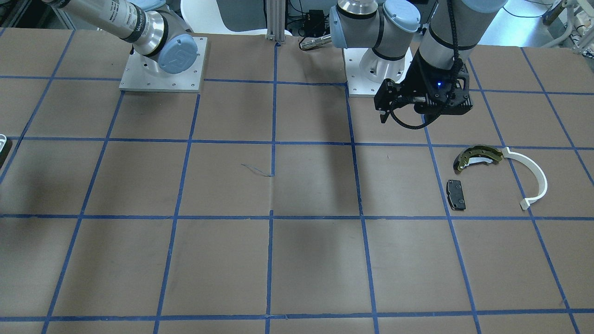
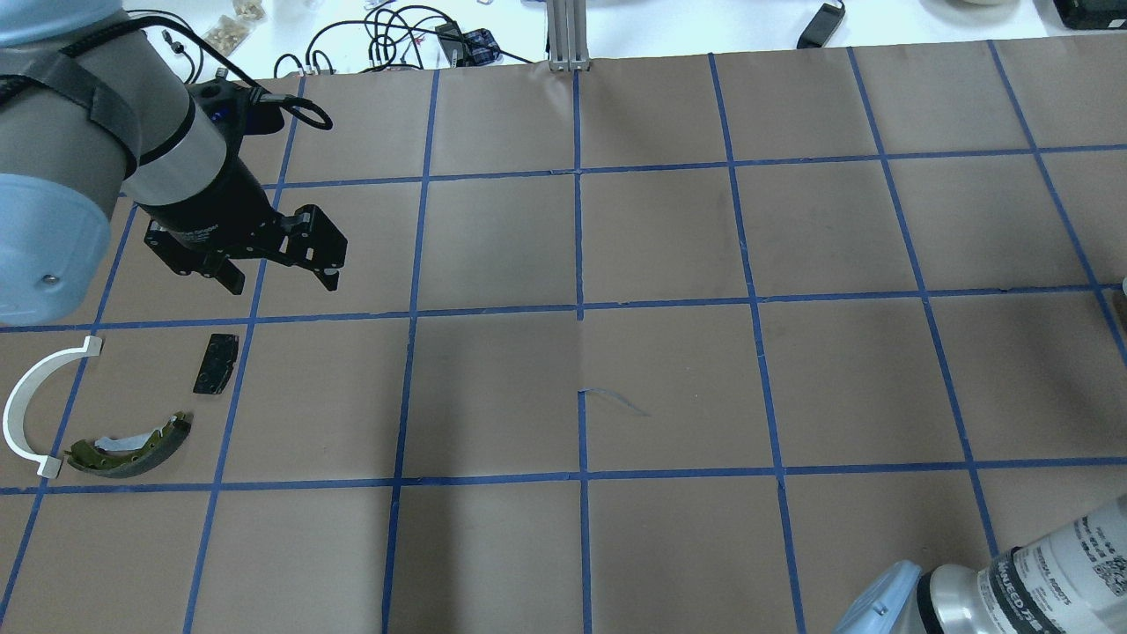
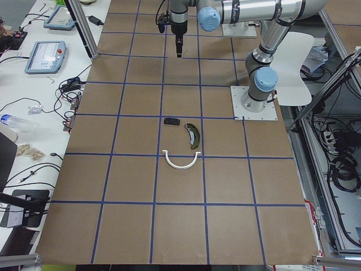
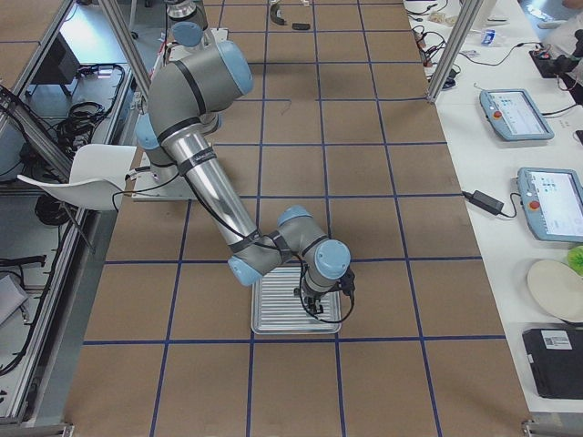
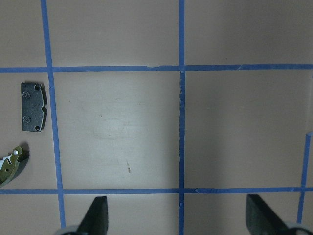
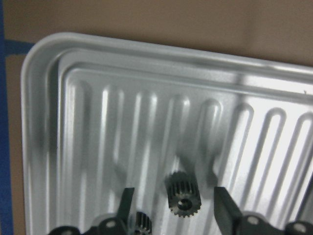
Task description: Place bearing gear from tray to pile
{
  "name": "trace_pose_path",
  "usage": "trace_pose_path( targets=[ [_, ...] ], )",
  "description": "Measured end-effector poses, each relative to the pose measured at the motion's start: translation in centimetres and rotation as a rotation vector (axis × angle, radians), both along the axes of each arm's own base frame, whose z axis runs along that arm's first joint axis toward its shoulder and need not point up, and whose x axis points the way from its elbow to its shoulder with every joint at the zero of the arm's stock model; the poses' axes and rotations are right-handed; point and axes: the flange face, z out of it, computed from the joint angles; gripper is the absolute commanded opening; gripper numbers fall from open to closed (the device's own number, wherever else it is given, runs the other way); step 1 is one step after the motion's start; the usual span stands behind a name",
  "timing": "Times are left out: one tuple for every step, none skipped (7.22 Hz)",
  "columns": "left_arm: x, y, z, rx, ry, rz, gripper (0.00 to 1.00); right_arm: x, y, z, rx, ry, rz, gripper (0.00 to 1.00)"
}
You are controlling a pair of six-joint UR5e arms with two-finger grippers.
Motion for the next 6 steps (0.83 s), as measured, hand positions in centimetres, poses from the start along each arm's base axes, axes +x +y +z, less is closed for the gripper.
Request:
trace_pose_path(
  targets=[
    [0.0, 0.0, 0.0, 0.0, 0.001, 0.0, 1.0, 0.0, 0.0, -0.1, -0.001, 0.0, -0.001, 0.18],
    [0.0, 0.0, 0.0, 0.0, 0.001, 0.0, 1.0, 0.0, 0.0, -0.2, -0.004, 0.003, -0.002, 0.08],
    [0.0, 0.0, 0.0, -0.001, 0.0, 0.0, 1.0, -0.1, -0.1, -0.3, -0.009, 0.008, -0.003, 0.02],
    [0.0, 0.0, 0.0, 0.0, 0.0, 0.0, 1.0, -0.2, -0.1, -0.1, -0.013, 0.015, -0.007, 0.02],
    [0.0, 0.0, 0.0, 0.0, 0.0, 0.0, 1.0, -0.1, -0.3, 0.5, -0.018, 0.025, -0.014, 0.04],
    [0.0, 0.0, 0.0, -0.001, 0.0, 0.0, 1.0, 0.4, -0.6, 2.1, -0.027, 0.038, -0.027, 0.04]
  ],
)
